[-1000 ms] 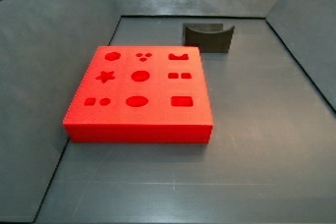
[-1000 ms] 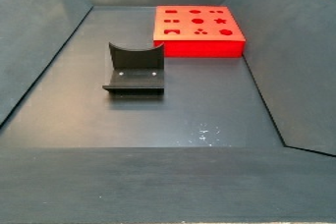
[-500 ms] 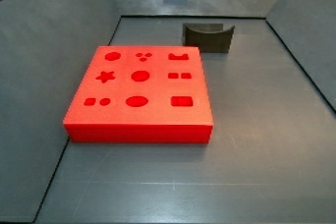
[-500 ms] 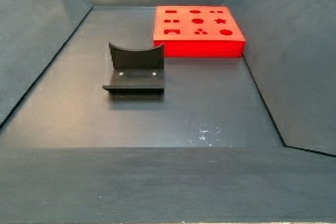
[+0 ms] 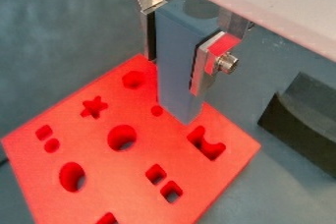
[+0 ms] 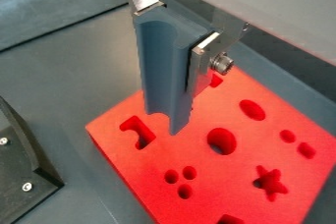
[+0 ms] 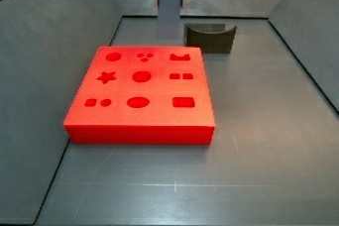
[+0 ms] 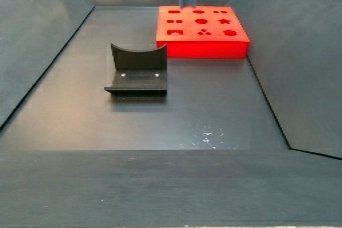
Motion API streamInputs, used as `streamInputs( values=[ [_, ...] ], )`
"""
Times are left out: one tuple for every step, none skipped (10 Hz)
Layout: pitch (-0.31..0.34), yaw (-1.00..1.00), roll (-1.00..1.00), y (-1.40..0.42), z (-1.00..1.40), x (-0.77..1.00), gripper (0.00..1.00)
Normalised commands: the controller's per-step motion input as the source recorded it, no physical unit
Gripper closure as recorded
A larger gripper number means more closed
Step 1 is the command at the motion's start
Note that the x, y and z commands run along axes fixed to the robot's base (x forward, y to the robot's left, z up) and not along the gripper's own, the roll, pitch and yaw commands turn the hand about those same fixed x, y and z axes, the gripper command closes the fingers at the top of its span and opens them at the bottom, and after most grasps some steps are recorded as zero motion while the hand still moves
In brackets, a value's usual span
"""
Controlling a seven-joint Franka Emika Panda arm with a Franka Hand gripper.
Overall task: Pick up the arch object. Move up. Rotate the arch object. Move to above the board. Insert the arch object.
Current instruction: Insert the arch object.
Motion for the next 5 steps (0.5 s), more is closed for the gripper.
streamInputs(
  values=[
    [0.074, -0.39, 0.23, -0.04, -0.59, 0.56, 1.0],
    [0.161, -0.35, 0.32, 0.0, -0.47, 0.44, 1.0],
    [0.169, -0.21, 0.34, 0.0, -0.45, 0.24, 1.0],
    [0.13, -0.14, 0.36, 0.0, -0.46, 0.26, 1.0],
    [0.094, -0.1, 0.17, 0.0, -0.42, 0.33, 1.0]
  ],
)
